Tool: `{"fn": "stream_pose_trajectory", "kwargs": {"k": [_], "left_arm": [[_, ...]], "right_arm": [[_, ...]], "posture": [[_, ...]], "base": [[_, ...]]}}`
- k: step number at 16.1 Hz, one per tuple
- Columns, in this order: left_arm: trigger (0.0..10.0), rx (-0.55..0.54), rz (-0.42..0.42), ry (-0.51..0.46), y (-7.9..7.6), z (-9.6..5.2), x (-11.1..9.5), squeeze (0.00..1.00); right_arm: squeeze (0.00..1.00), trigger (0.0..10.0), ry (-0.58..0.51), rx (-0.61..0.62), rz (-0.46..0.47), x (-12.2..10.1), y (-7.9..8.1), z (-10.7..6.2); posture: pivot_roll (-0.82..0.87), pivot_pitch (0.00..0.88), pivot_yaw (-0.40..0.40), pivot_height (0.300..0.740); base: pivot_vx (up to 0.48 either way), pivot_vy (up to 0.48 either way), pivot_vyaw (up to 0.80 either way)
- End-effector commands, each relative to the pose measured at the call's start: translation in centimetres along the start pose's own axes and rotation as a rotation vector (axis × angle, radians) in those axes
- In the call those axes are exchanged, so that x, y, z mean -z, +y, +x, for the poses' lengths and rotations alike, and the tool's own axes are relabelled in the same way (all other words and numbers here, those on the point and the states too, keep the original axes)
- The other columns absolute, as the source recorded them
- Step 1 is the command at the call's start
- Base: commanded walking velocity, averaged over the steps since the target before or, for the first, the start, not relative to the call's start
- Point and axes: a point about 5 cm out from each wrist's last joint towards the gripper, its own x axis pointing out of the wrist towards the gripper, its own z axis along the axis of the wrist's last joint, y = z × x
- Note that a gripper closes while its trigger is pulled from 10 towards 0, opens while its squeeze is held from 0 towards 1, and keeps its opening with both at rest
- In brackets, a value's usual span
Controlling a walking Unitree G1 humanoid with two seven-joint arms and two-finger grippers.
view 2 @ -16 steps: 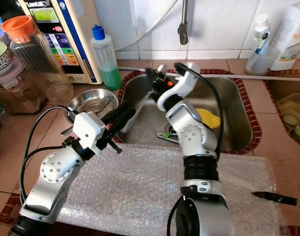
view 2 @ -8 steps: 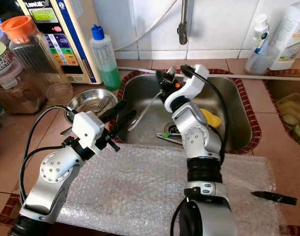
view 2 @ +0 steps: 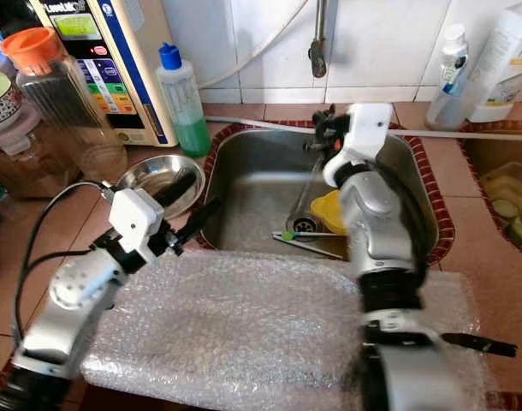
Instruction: Kitchen organization
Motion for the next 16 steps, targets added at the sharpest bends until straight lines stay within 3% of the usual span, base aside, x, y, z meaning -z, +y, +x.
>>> {"fn": "stream_pose_trajectory", "kwargs": {"k": [1, 3, 5, 8, 9, 10, 11, 16], "left_arm": [[10.0, 0.022, -0.015, 0.031, 0.3, -0.3, 0.4, 1.0], [10.0, 0.069, -0.041, 0.053, 0.4, -0.3, 0.4, 1.0], [10.0, 0.103, -0.045, 0.072, 0.6, -0.3, 0.4, 1.0], [10.0, 0.122, -0.053, 0.082, 1.0, -0.2, 0.2, 1.0], [10.0, 0.126, -0.055, 0.087, 1.1, -0.2, 0.2, 1.0], [10.0, 0.129, -0.055, 0.093, 1.1, -0.2, 0.3, 1.0], [10.0, 0.133, -0.055, 0.101, 1.1, -0.2, 0.3, 1.0], [10.0, 0.16, -0.051, 0.137, 1.1, -0.4, 0.7, 1.0]], "right_arm": [[0.0, 0.0, 0.033, -0.061, -0.075, 1.1, 0.6, -0.3], [0.0, 0.0, 0.091, -0.118, -0.144, 2.4, 0.3, -0.8], [0.0, 0.0, 0.215, -0.202, -0.293, 4.9, 0.0, -1.9], [0.0, 0.1, 0.25, -0.241, -0.437, 6.2, -0.6, -2.6], [0.0, 3.8, 0.251, -0.259, -0.495, 6.4, -0.7, -2.8], [0.0, 10.0, 0.264, -0.265, -0.502, 6.6, -0.7, -2.9], [1.0, 10.0, 0.283, -0.283, -0.524, 7.1, -0.6, -3.1], [1.0, 10.0, 0.363, -0.39, -0.604, 8.7, 0.2, -3.7]], "posture": [[-0.19, 0.159, 0.128, 0.74], [-0.19, 0.164, 0.129, 0.74], [-0.18, 0.165, 0.127, 0.74], [-0.18, 0.164, 0.128, 0.74], [-0.18, 0.164, 0.129, 0.74], [-0.18, 0.162, 0.13, 0.74], [-0.18, 0.161, 0.13, 0.74], [-0.19, 0.158, 0.132, 0.74]], "base": [[0.0, 0.0, 0.0], [0.0, 0.0, 0.0], [0.0, 0.0, 0.0], [0.0, 0.0, 0.0], [0.0, 0.0, 0.0], [0.0, 0.0, 0.0], [0.0, 0.0, 0.0], [0.0, 0.0, 0.0]]}}
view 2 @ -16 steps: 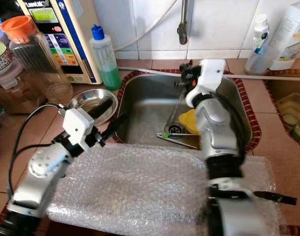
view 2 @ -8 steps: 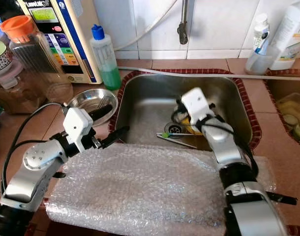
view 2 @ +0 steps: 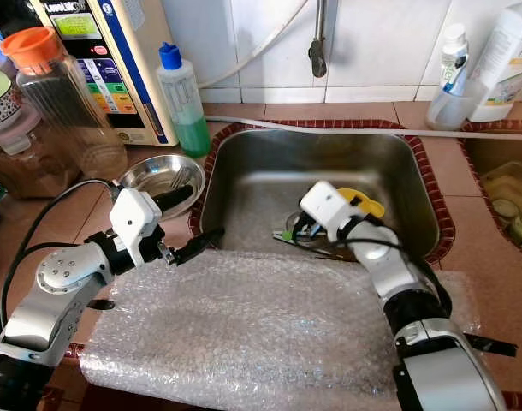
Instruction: Kitchen organization
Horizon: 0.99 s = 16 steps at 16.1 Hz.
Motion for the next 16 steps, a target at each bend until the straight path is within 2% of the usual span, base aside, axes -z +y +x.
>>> {"fn": "stream_pose_trajectory", "kwargs": {"k": [1, 2, 3, 4, 6, 11, 12, 14, 15, 16], "left_arm": [[10.0, 0.004, 0.014, 0.023, 0.3, -0.1, 0.1, 1.0], [10.0, 0.001, 0.016, 0.025, 0.3, -0.2, 0.1, 1.0], [10.0, -0.035, 0.031, 0.02, 0.8, -0.3, 0.0, 1.0], [10.0, -0.081, 0.038, 0.007, 1.4, -0.4, -0.3, 1.0], [10.0, -0.157, 0.046, -0.011, 2.6, -0.8, -0.6, 1.0], [10.0, -0.296, 0.051, -0.03, 4.8, -2.1, -1.0, 1.0], [10.0, -0.323, 0.038, -0.031, 5.2, -2.9, -0.8, 1.0], [10.0, -0.287, 0.028, 0.043, 5.0, -4.6, 0.6, 1.0], [10.0, -0.276, 0.024, 0.062, 5.0, -4.9, 0.9, 1.0], [10.0, -0.281, 0.02, 0.075, 5.4, -5.3, 1.0, 1.0]], "right_arm": [[1.0, 10.0, 0.023, -0.033, -0.026, 0.2, 0.3, 0.1], [1.0, 10.0, -0.007, -0.021, -0.041, -0.1, 0.3, 0.1], [1.0, 10.0, -0.081, 0.062, 0.032, -1.1, -0.9, 0.0], [1.0, 10.0, -0.108, 0.093, 0.05, -1.4, -1.3, -0.2], [1.0, 10.0, -0.153, 0.12, 0.11, -2.1, -1.4, -0.1], [1.0, 10.0, -0.272, 0.135, 0.178, -4.6, -0.1, -0.1], [1.0, 10.0, -0.297, 0.112, 0.196, -5.2, 0.7, -0.3], [1.0, 10.0, -0.291, 0.087, 0.222, -5.2, 1.4, -0.8], [1.0, 10.0, -0.288, 0.082, 0.228, -5.2, 1.5, -0.9], [0.93, 10.0, -0.291, 0.058, 0.228, -5.2, 1.7, -1.1]], "posture": [[-0.19, 0.158, 0.132, 0.74], [-0.18, 0.157, 0.133, 0.74], [-0.18, 0.158, 0.135, 0.74], [-0.18, 0.158, 0.135, 0.74], [-0.18, 0.157, 0.137, 0.74], [-0.19, 0.161, 0.138, 0.74], [-0.19, 0.162, 0.136, 0.74], [-0.19, 0.165, 0.128, 0.74], [-0.19, 0.165, 0.128, 0.74], [-0.19, 0.164, 0.126, 0.74]], "base": [[0.0, 0.0, 0.0], [0.0, 0.0, 0.0], [0.0, 0.0, 0.0], [0.0, 0.0, 0.0], [0.0, 0.0, 0.0], [0.0, 0.0, 0.0], [0.0, 0.0, 0.0], [0.0, 0.0, 0.0], [0.0, 0.0, 0.0], [0.0, 0.0, 0.0]]}}
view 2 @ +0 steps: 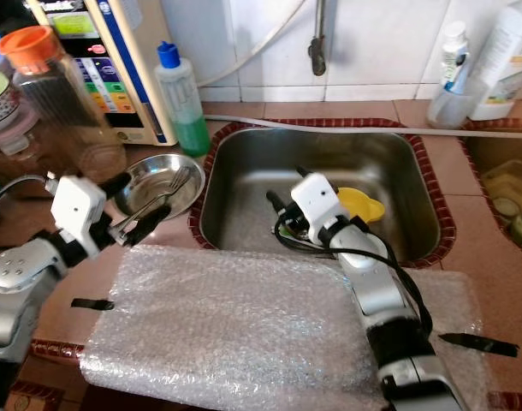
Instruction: Kitchen organization
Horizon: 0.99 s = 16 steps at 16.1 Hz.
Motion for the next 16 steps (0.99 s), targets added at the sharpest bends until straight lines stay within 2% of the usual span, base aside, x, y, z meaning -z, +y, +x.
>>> {"fn": "stream_pose_trajectory", "kwargs": {"k": [1, 2, 3, 4, 6, 10, 14, 15, 16], "left_arm": [[10.0, -0.024, 0.01, 0.014, 1.2, -0.6, -0.1, 1.0], [10.0, -0.008, 0.019, 0.034, 1.7, -0.9, -0.1, 1.0], [10.0, 0.0, 0.046, 0.065, 2.2, -1.1, 0.0, 0.45], [10.0, 0.022, 0.063, 0.087, 2.4, -1.2, 0.1, 0.0], [10.0, 0.054, 0.056, 0.117, 2.8, -1.4, 0.2, 0.0], [10.0, 0.138, 0.048, 0.198, 3.3, -2.1, 0.6, 0.0], [10.0, 0.197, 0.029, 0.243, 3.2, -2.4, 0.8, 0.0], [9.3, 0.204, 0.024, 0.257, 3.3, -2.6, 0.9, 0.0], [9.3, 0.207, 0.023, 0.262, 3.3, -2.7, 1.0, 0.0]], "right_arm": [[0.69, 10.0, -0.02, -0.024, -0.002, -0.7, 0.3, 0.0], [0.0, 10.0, -0.015, -0.033, -0.005, -0.8, 0.3, -0.1], [0.0, 10.0, -0.015, -0.035, -0.003, -0.9, 0.3, -0.2], [0.0, 10.0, -0.014, -0.036, 0.0, -1.0, 0.3, -0.2], [0.0, 10.0, -0.015, -0.047, 0.004, -1.2, 0.3, -0.1], [0.0, 10.0, -0.038, -0.177, -0.008, -2.0, 1.7, -0.6], [0.0, 10.0, -0.029, -0.191, -0.016, -2.1, 2.0, -0.7], [0.0, 10.0, -0.029, -0.2, -0.017, -2.2, 2.1, -0.7], [0.0, 10.0, -0.029, -0.203, -0.018, -2.2, 2.1, -0.7]], "posture": [[-0.18, 0.164, 0.125, 0.74], [-0.18, 0.164, 0.122, 0.74], [-0.18, 0.165, 0.121, 0.74], [-0.18, 0.164, 0.121, 0.74], [-0.18, 0.165, 0.124, 0.74], [-0.19, 0.164, 0.136, 0.74], [-0.19, 0.164, 0.135, 0.74], [-0.19, 0.165, 0.134, 0.74], [-0.19, 0.165, 0.134, 0.74]], "base": [[0.0, 0.0, 0.0], [0.0, 0.0, 0.0], [0.0, 0.0, 0.0], [0.0, 0.0, 0.0], [0.0, 0.0, 0.0], [0.0, 0.0, 0.0], [0.0, 0.0, 0.0], [0.0, 0.0, 0.0], [0.0, 0.0, 0.0]]}}
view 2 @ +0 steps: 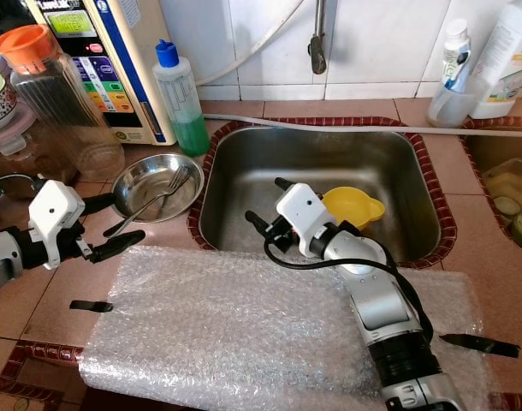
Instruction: Kitchen organization
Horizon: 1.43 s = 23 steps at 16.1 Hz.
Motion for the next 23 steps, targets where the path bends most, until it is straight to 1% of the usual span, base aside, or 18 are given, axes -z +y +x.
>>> {"fn": "stream_pose_trajectory", "kwargs": {"k": [1, 2, 3, 6, 7, 8, 10, 13, 15, 23], "left_arm": [[5.6, 0.023, -0.011, 0.044, 0.0, -0.5, 0.5, 0.0], [3.7, 0.025, -0.012, 0.049, 0.0, -0.6, 0.6, 0.0], [0.0, 0.039, -0.009, 0.071, -0.1, -0.6, 0.9, 0.0], [0.0, 0.041, -0.008, 0.076, -0.1, -0.6, 0.9, 0.0], [0.0, 0.047, -0.013, 0.081, -0.2, -0.5, 1.0, 0.0], [0.0, 0.049, -0.012, 0.085, -0.3, -0.5, 1.1, 0.0], [0.0, 0.05, -0.013, 0.085, -0.3, -0.4, 1.2, 0.0], [0.0, 0.054, -0.015, 0.084, -0.4, -0.3, 1.2, 0.0], [0.0, 0.055, -0.014, 0.083, -0.4, -0.2, 1.1, 0.0], [0.0, 0.048, -0.002, 0.085, -0.1, -0.3, 1.0, 0.0]], "right_arm": [[0.0, 10.0, -0.011, -0.026, -0.008, -0.4, 0.4, 0.1], [0.0, 10.0, -0.011, -0.028, -0.009, -0.4, 0.4, 0.1], [0.0, 10.0, -0.012, -0.031, -0.01, -0.5, 0.5, 0.1], [0.0, 10.0, -0.043, -0.078, 0.014, -1.2, 1.0, 0.2], [0.0, 10.0, -0.101, -0.122, 0.065, -2.3, 1.6, 0.2], [0.0, 10.0, -0.132, -0.132, 0.085, -2.9, 1.7, 0.2], [0.0, 10.0, -0.145, -0.133, 0.078, -3.2, 1.7, 0.1], [0.0, 10.0, -0.177, -0.17, 0.115, -3.9, 2.1, -0.1], [0.0, 10.0, -0.175, -0.201, 0.132, -4.2, 2.3, -0.2], [0.0, 10.0, -0.164, -0.196, 0.115, -4.4, 2.3, -0.2]], "posture": [[-0.19, 0.165, 0.133, 0.74], [-0.19, 0.165, 0.133, 0.74], [-0.19, 0.163, 0.134, 0.74], [-0.19, 0.165, 0.134, 0.74], [-0.19, 0.165, 0.134, 0.74], [-0.19, 0.165, 0.134, 0.74], [-0.19, 0.167, 0.137, 0.74], [-0.2, 0.165, 0.138, 0.74], [-0.2, 0.165, 0.138, 0.74], [-0.19, 0.165, 0.142, 0.74]], "base": [[0.0, 0.0, 0.0], [0.0, 0.0, 0.0], [0.0, 0.0, 0.0], [0.0, 0.0, 0.0], [0.0, 0.0, 0.0], [0.0, 0.0, 0.0], [0.0, 0.0, 0.0], [0.0, 0.0, 0.0], [0.0, 0.0, 0.0], [0.0, 0.0, 0.0]]}}
